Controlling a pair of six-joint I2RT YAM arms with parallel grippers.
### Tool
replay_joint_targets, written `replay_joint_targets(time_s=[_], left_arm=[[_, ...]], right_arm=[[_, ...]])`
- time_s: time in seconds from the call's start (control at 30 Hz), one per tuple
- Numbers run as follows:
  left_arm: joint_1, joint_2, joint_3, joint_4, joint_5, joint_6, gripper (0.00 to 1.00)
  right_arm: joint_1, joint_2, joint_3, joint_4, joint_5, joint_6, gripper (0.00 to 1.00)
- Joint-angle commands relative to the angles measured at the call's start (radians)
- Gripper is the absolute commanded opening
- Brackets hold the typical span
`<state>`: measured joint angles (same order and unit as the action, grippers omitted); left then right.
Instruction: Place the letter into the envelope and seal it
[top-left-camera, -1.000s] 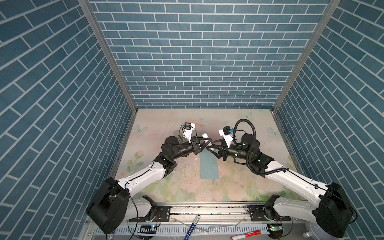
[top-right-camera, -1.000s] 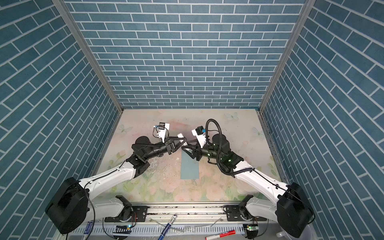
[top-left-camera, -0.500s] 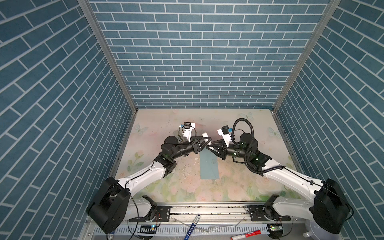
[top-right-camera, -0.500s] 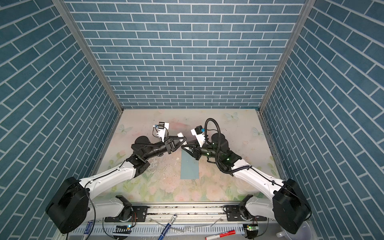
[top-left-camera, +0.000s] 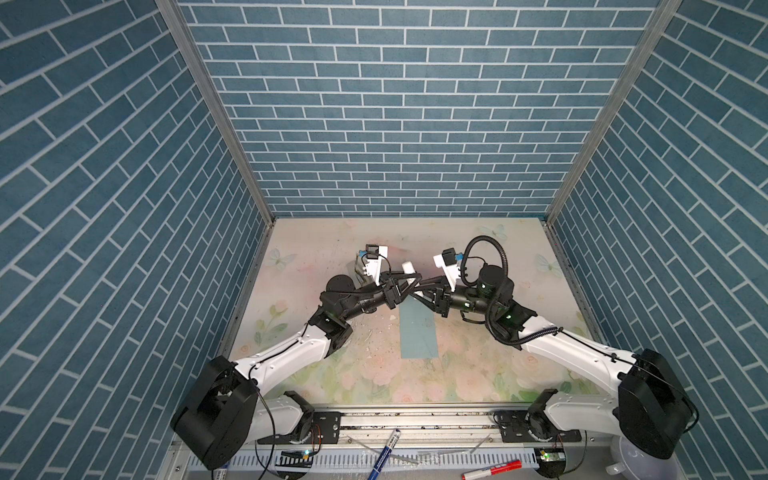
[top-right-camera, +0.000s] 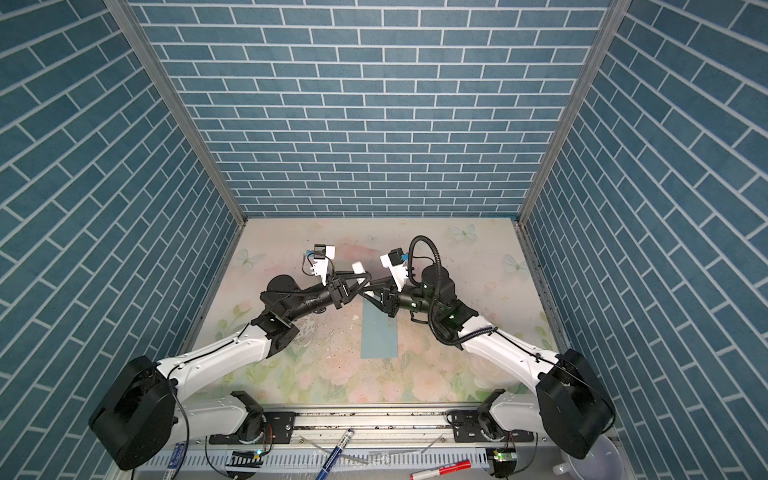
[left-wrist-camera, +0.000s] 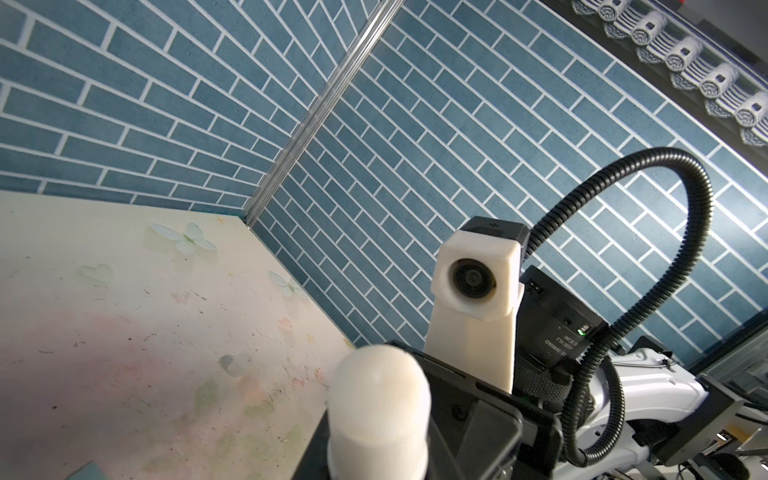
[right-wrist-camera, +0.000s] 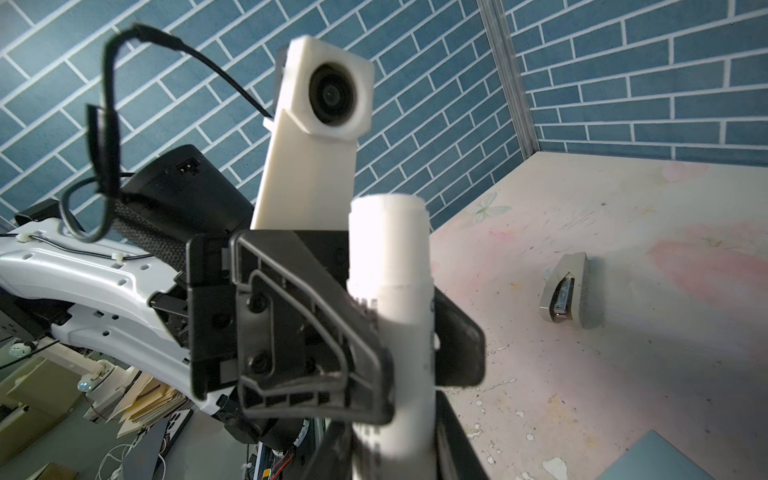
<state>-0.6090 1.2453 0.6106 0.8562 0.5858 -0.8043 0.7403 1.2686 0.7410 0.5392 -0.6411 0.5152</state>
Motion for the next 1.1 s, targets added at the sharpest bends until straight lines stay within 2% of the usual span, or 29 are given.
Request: replay_joint_targets(time_s=[0.0,0.1,0.17,0.23,0.3,0.43,0.77,0.97,1.07], left_arm=[[0.0,-0.018,-0.015,0.028,-0.022,0.036,0.13],[-0.001,-0.023,-0.017,0.01,-0.033,0.048,0.0],[-0.001,-0.029,-0.021,0.001,-0.045,0.057,0.0],[0.0,-0.037,-0.029,-0.002,-0.061,0.059,0.0],[-0.001,-0.044,-0.032,-0.006,-0.07,0.059,0.0],[-0.001,-0.053,-0.025,-0.016,-0.073,0.061,0.0],[0.0,-0.054,-0.026,-0.011,-0.076,0.054,0.0],[0.0,-0.054,-0.023,-0.011,-0.076,0.054,0.0],[0.0,-0.053,-0.022,-0.011,-0.075,0.055,0.0]], right_arm=[[-0.002,-0.002,0.0,0.033,-0.025,0.026,0.0],[-0.002,-0.01,0.007,-0.003,-0.01,0.005,0.0],[-0.002,-0.015,0.015,-0.034,-0.005,-0.011,0.02],[-0.003,-0.025,0.014,-0.057,-0.001,-0.022,0.19],[-0.002,-0.038,0.001,-0.068,0.0,-0.026,0.29],[-0.003,-0.061,-0.027,-0.063,-0.002,-0.018,0.38],[-0.003,-0.029,-0.017,-0.056,-0.049,0.0,0.43],[-0.002,-0.004,-0.012,-0.044,-0.062,0.008,0.42],[-0.002,0.005,-0.007,-0.043,-0.068,0.009,0.36]])
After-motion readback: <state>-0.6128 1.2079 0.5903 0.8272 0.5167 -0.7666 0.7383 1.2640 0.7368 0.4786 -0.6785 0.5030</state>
